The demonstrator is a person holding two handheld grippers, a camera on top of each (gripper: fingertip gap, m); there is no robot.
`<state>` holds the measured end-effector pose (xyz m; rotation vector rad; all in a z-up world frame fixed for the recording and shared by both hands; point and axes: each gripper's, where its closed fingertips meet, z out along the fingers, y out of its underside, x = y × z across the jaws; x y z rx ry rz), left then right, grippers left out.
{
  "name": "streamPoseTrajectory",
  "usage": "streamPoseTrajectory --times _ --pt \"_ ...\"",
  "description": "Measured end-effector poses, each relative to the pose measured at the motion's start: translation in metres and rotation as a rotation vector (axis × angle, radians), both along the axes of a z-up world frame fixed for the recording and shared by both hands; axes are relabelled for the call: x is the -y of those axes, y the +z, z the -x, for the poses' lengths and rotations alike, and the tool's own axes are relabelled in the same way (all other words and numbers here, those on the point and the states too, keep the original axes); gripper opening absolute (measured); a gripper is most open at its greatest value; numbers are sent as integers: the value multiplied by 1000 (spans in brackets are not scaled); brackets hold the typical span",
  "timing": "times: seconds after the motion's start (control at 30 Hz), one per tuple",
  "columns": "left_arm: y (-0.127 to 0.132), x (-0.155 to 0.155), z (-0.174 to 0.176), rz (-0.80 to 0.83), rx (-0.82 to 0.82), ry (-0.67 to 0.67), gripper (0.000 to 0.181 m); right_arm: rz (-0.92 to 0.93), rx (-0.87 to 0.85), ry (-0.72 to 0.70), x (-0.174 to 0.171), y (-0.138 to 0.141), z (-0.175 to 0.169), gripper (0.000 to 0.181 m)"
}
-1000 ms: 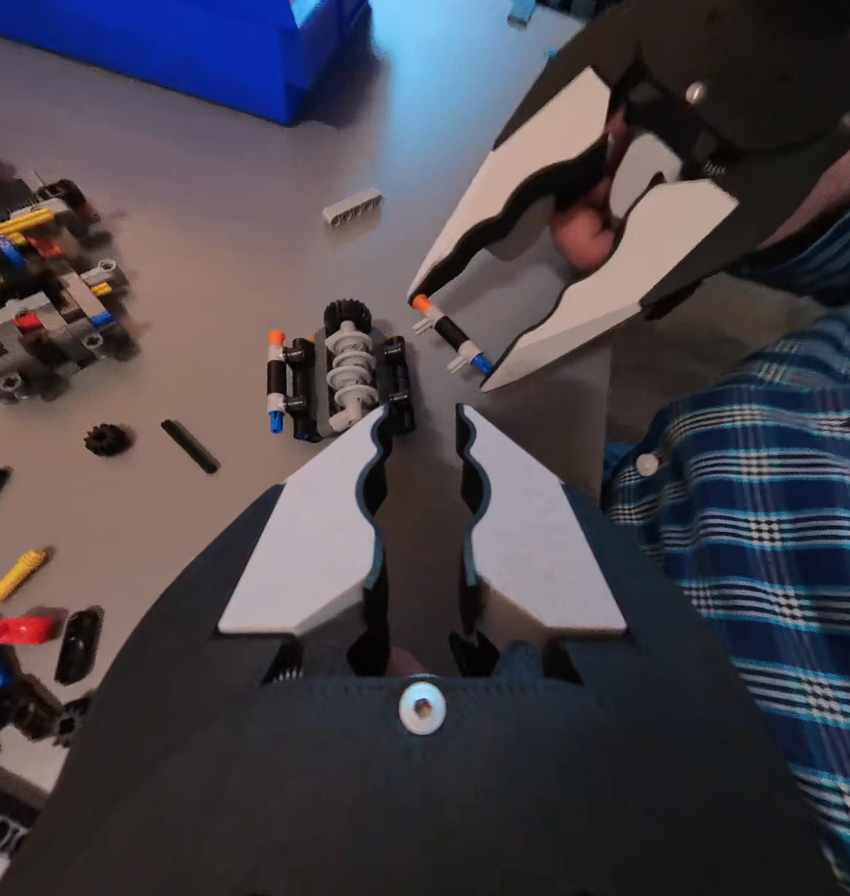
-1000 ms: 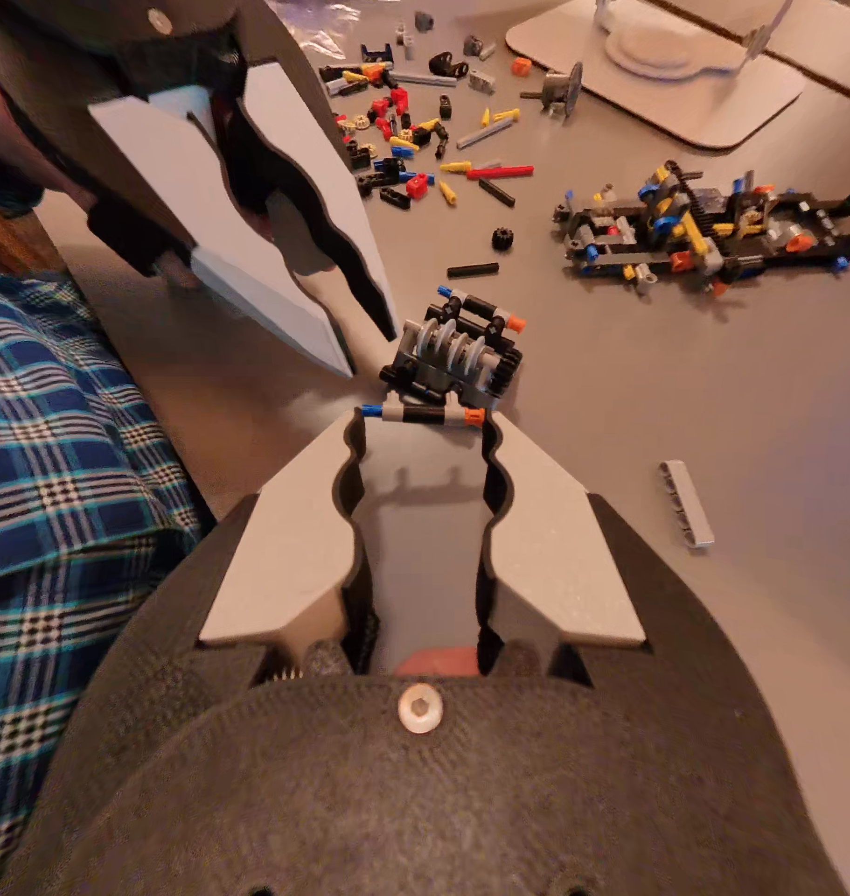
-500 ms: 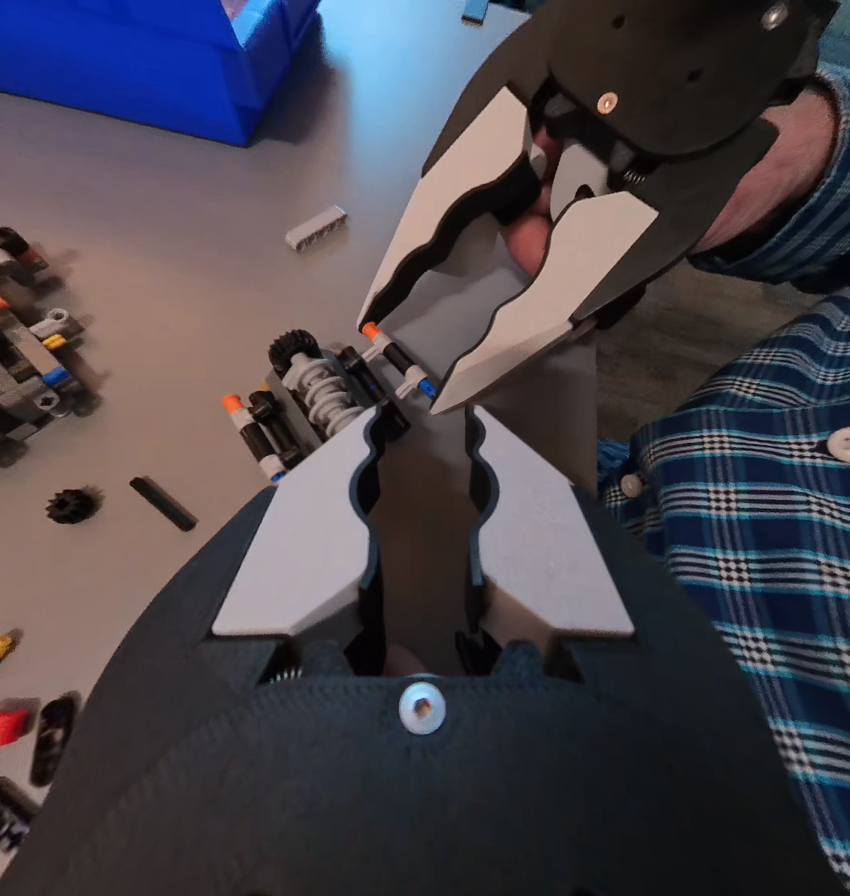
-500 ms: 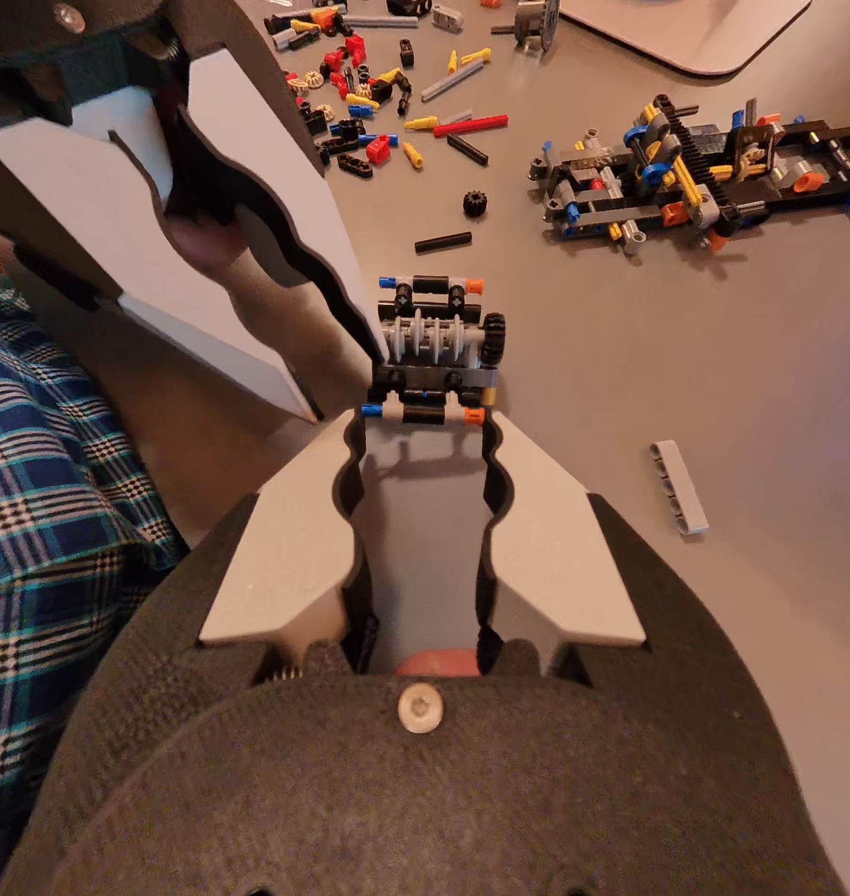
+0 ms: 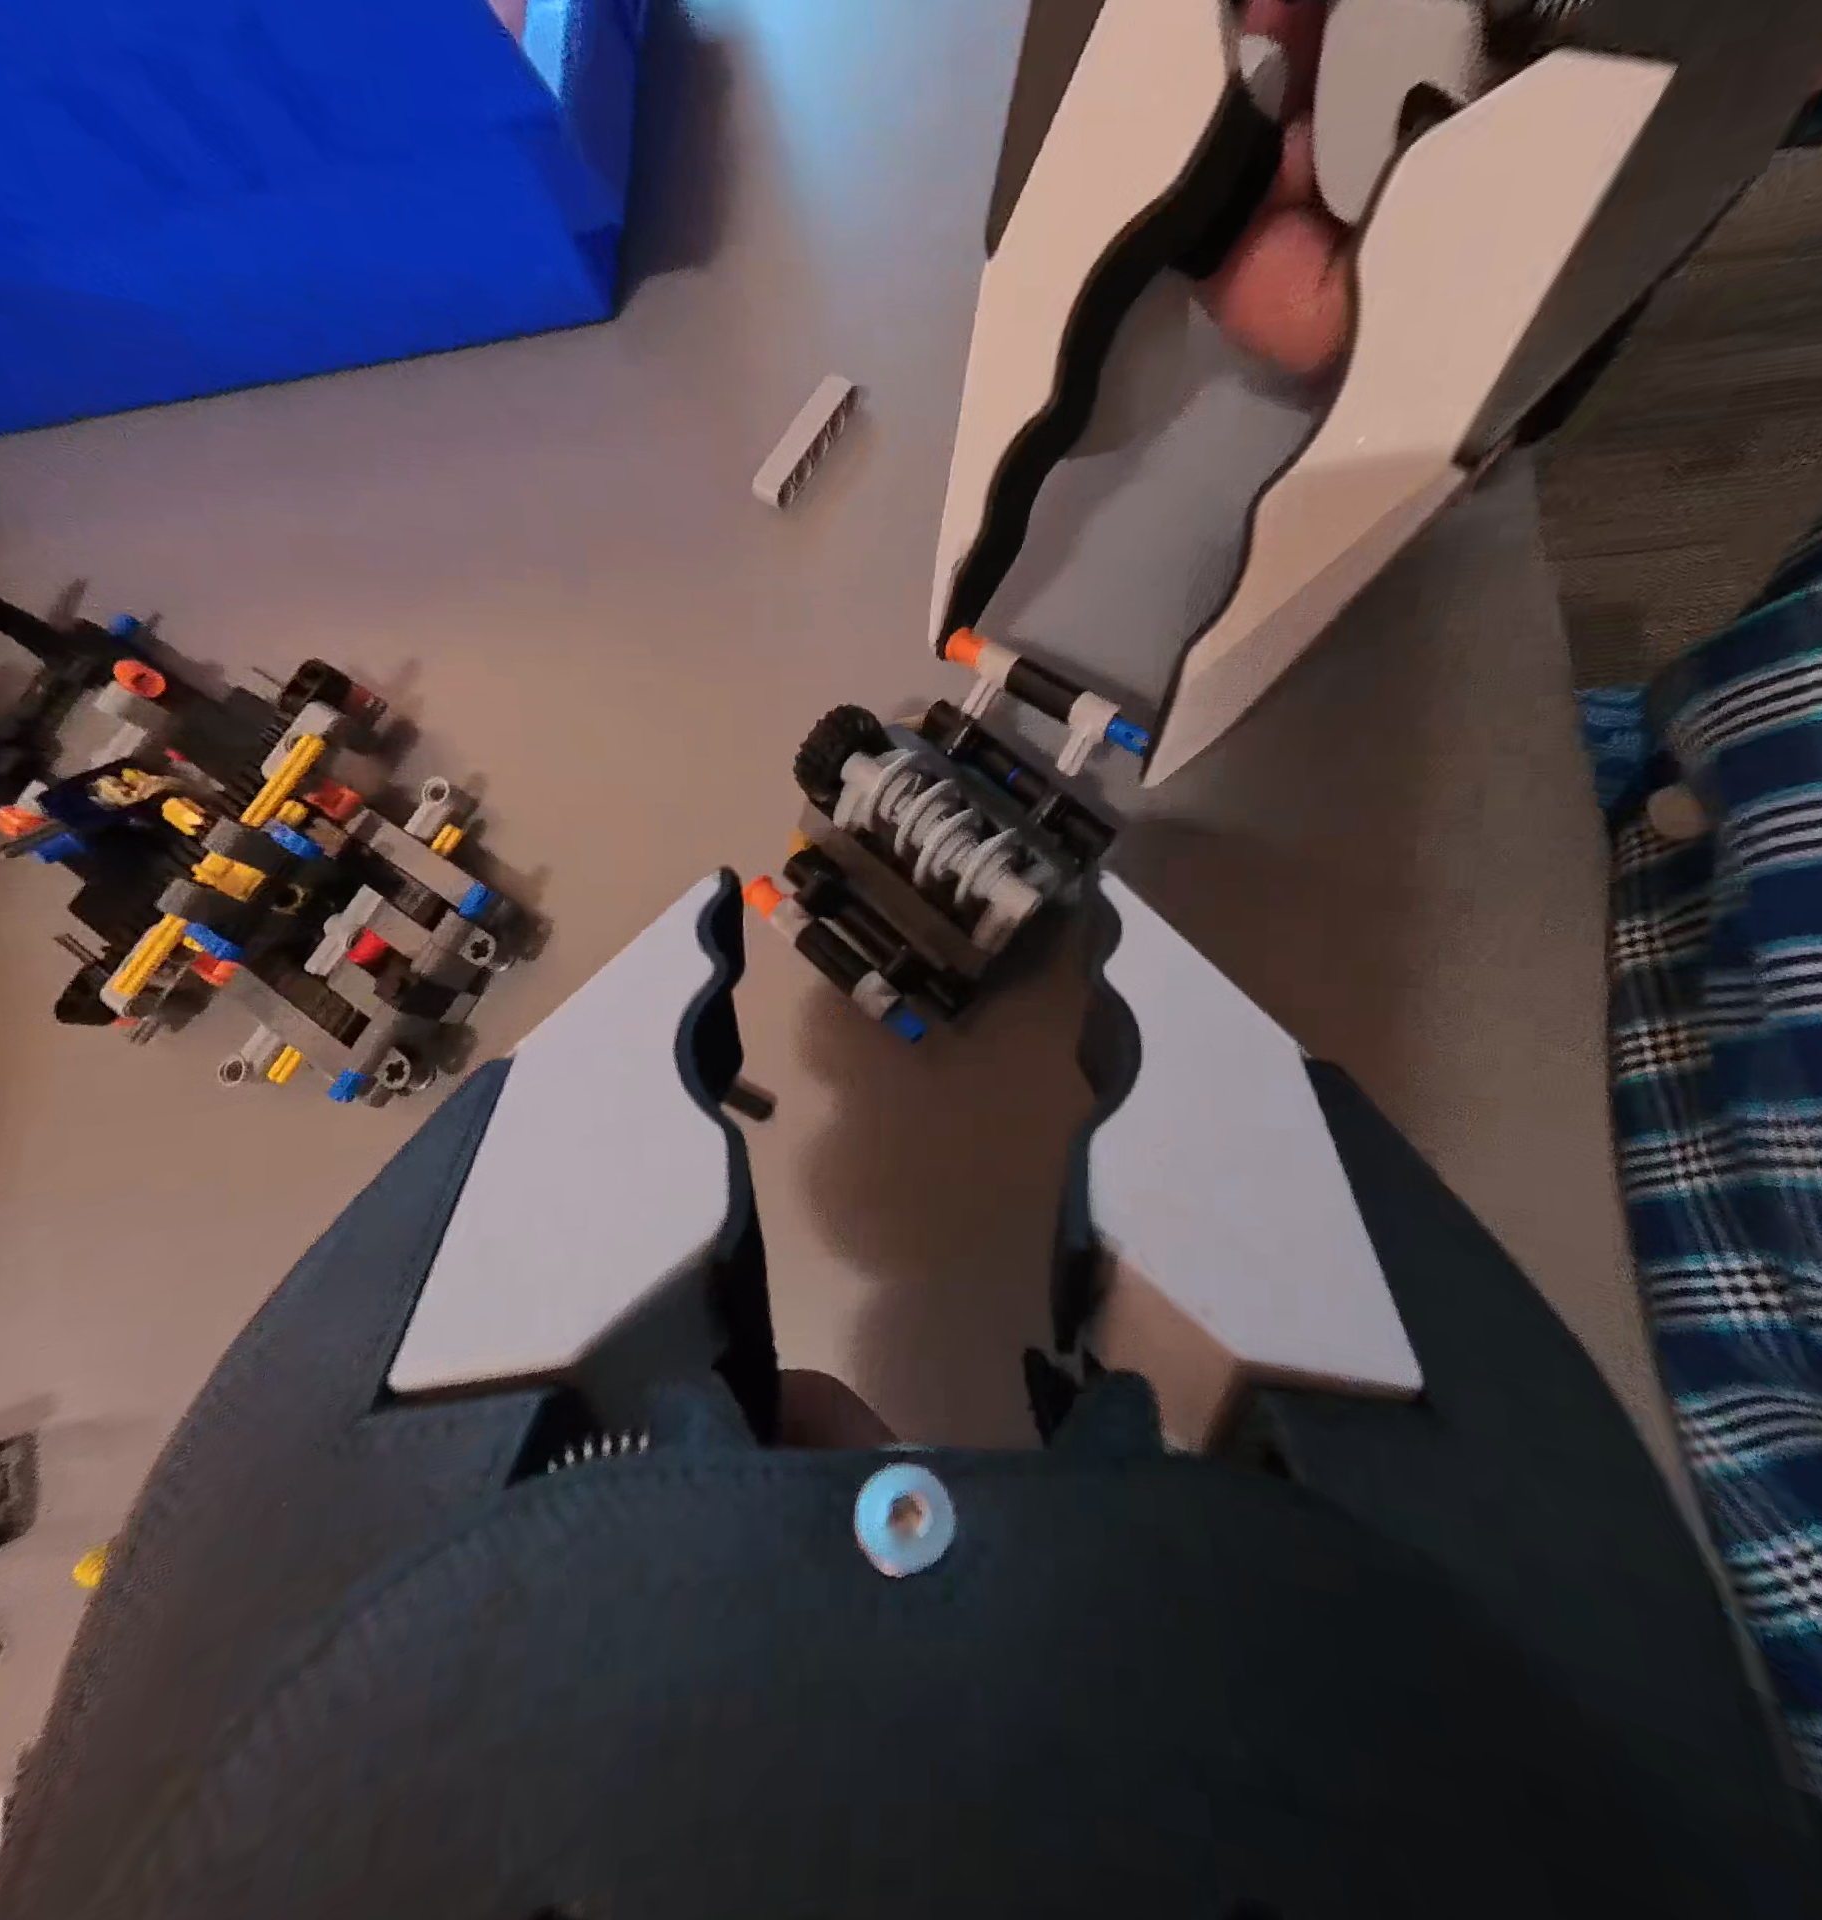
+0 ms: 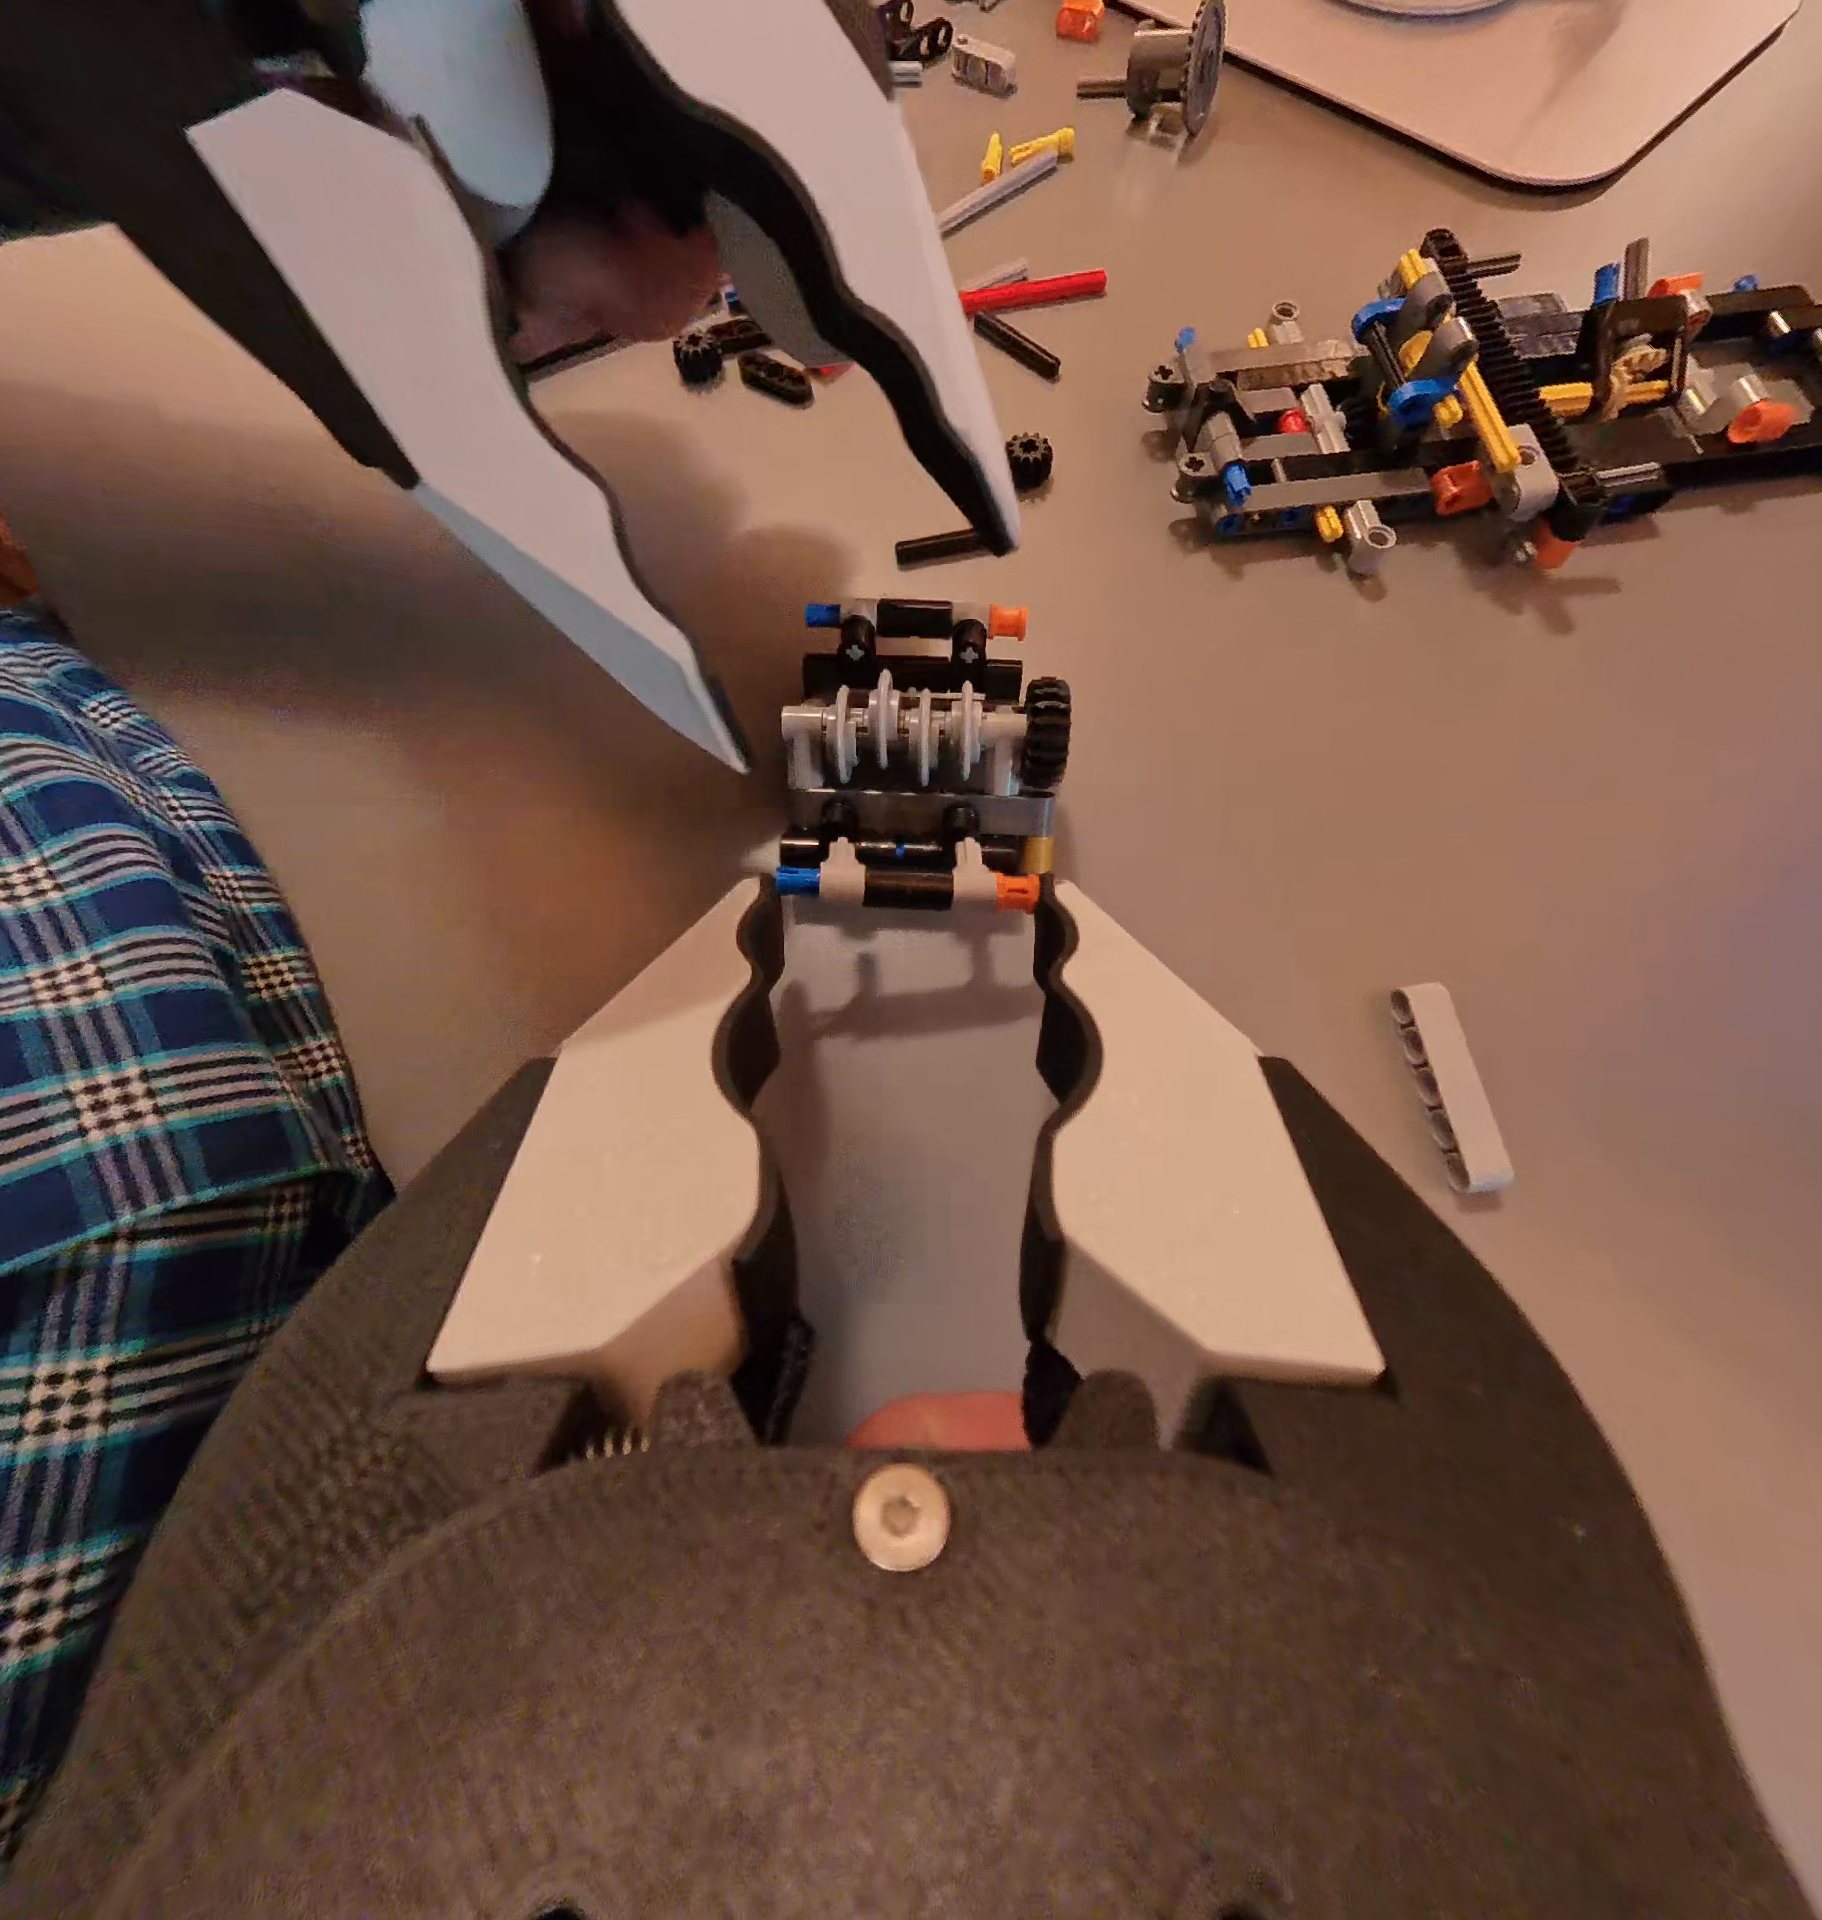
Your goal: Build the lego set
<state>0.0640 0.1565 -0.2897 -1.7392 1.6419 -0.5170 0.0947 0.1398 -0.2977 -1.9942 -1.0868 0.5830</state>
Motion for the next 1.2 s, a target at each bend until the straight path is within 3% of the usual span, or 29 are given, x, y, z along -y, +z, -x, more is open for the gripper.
streamPoseTrajectory --times 0.3,0.4,1.2 --pt "-18 -7 -7 86 -30 -70 65 -18 18 13 -2 -1 3 46" --pt "-20 -6 -9 100 -36 -90 58 -30 24 21 -4 -1 3 46" --pt "-21 -6 -12 86 -15 -130 57 -62 92 126 -10 -2 -1 46"
